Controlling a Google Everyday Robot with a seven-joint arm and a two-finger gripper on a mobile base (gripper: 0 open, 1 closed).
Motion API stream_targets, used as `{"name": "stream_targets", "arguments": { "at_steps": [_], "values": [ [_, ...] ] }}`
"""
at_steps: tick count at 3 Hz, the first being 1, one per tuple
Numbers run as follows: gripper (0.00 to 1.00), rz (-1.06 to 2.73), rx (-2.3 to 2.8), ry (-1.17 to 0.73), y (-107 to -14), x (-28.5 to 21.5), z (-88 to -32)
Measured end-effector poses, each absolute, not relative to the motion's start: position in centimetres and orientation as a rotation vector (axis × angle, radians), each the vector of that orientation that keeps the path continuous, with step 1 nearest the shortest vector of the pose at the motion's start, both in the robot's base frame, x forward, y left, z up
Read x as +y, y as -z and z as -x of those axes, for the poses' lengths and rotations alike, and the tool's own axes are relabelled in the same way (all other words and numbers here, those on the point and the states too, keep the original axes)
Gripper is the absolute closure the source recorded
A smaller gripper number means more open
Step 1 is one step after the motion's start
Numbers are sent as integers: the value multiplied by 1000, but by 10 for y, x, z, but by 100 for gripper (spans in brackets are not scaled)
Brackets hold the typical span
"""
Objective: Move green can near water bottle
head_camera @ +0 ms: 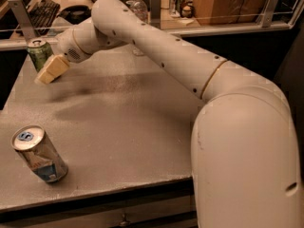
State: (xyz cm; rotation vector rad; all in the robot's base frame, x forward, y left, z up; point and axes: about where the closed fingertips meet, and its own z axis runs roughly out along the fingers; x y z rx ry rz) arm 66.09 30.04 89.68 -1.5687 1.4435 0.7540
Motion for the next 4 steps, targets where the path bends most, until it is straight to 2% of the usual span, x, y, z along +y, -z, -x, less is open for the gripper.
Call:
{"name": "stream_targets", "arguments": {
  "at_steps": [2,3,4],
  "values": [
    [41,1402,1402,-908,-892,331,-661],
    [72,1331,1371,-913,-901,319,-666],
    [95,1300,1343,-878,-917,297,-670]
  ]
}}
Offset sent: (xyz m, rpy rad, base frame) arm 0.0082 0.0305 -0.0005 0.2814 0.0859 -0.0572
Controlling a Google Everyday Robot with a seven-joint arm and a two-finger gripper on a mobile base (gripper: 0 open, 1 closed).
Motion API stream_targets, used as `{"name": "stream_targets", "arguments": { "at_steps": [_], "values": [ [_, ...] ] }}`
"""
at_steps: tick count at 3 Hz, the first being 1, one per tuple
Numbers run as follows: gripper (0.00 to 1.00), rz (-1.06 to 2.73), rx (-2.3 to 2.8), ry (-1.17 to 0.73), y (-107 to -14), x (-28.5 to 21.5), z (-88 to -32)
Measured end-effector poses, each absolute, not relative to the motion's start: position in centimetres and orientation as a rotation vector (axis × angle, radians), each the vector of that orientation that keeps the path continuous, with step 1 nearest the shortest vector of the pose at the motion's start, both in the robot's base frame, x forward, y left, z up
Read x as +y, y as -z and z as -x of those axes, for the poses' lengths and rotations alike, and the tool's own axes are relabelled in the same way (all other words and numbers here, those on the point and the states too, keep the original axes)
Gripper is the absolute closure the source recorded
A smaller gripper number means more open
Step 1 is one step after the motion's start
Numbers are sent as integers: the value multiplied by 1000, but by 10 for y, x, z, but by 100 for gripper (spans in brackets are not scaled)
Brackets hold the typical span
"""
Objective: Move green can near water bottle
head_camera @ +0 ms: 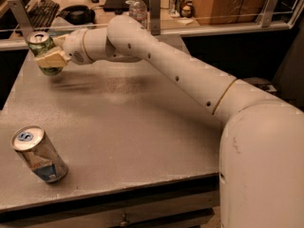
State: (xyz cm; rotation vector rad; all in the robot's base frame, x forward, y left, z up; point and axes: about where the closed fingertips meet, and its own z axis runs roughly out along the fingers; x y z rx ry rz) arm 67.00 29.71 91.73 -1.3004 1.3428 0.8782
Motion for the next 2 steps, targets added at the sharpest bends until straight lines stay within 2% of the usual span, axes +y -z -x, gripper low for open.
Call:
{"name": "stream_targets", "arguments": {
  "at_steps": [1,2],
  "values": [
    [100,1293,1396,-787,-925,239,-676],
    [100,1251,1509,-678,-927,156,-680]
  ]
}}
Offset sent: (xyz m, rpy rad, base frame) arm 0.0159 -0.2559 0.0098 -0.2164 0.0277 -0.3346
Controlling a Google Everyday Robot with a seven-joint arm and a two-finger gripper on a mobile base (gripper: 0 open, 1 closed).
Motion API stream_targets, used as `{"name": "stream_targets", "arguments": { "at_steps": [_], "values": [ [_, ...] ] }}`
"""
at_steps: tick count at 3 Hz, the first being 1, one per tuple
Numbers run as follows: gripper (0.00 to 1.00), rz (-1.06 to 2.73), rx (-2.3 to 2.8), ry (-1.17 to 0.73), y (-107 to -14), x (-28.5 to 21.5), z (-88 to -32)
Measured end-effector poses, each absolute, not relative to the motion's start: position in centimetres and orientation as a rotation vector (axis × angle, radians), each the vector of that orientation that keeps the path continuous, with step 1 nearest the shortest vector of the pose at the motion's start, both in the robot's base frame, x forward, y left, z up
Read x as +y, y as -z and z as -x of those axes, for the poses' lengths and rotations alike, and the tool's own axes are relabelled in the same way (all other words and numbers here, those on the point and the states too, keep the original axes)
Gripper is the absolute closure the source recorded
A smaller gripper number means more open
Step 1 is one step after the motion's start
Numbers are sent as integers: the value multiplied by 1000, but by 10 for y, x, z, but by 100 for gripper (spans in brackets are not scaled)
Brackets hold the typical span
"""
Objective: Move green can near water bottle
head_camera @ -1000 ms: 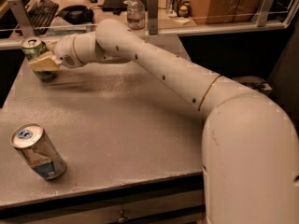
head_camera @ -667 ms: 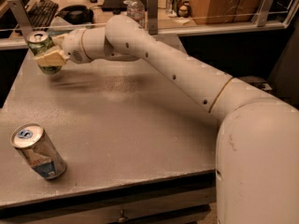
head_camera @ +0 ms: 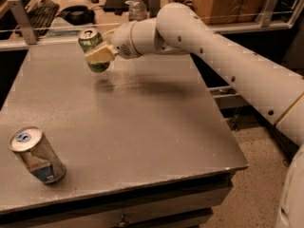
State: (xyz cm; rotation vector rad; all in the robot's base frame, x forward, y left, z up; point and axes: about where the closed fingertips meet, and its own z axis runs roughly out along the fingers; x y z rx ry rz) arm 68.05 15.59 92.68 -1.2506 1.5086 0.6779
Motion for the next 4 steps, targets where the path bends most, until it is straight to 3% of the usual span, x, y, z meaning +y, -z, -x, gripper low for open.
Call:
{"name": "stream_targets", "arguments": {
  "at_steps": [2,4],
  "values": [
    [100,1082,1689,-557,-911,30,-690],
    [100,965,1680,-533,-916,-8,-738]
  ]
}}
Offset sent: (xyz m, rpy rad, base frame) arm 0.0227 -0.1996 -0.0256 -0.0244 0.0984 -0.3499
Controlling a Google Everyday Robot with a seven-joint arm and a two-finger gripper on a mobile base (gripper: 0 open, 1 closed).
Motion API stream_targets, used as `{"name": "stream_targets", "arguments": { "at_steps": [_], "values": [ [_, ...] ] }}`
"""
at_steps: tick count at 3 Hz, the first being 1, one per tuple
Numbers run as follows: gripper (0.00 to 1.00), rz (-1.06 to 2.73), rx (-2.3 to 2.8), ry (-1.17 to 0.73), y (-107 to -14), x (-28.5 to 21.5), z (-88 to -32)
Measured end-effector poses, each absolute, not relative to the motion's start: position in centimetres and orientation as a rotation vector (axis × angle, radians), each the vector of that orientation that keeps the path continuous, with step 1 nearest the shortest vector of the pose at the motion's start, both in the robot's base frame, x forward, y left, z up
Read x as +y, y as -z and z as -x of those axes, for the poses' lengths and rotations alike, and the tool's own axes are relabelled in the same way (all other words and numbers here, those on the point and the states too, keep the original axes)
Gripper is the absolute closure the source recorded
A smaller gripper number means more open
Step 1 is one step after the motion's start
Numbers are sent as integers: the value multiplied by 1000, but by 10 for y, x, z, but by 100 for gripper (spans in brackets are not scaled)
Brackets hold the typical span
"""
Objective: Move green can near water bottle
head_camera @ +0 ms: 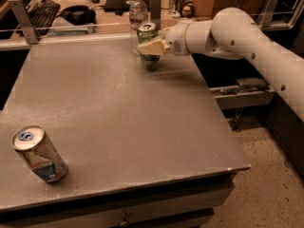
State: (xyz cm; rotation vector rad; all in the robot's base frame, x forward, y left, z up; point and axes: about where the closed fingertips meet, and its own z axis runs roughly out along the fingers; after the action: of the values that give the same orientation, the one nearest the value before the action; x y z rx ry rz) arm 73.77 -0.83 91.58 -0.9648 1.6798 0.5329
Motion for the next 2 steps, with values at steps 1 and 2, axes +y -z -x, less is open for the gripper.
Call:
{"name": "stream_targets", "arguments": {
  "at_steps": [1,2],
  "values": [
    [100,928,1676,-525,-916,-21,-753],
    [82,902,1675,-537,-910,-29,-761]
  ]
}}
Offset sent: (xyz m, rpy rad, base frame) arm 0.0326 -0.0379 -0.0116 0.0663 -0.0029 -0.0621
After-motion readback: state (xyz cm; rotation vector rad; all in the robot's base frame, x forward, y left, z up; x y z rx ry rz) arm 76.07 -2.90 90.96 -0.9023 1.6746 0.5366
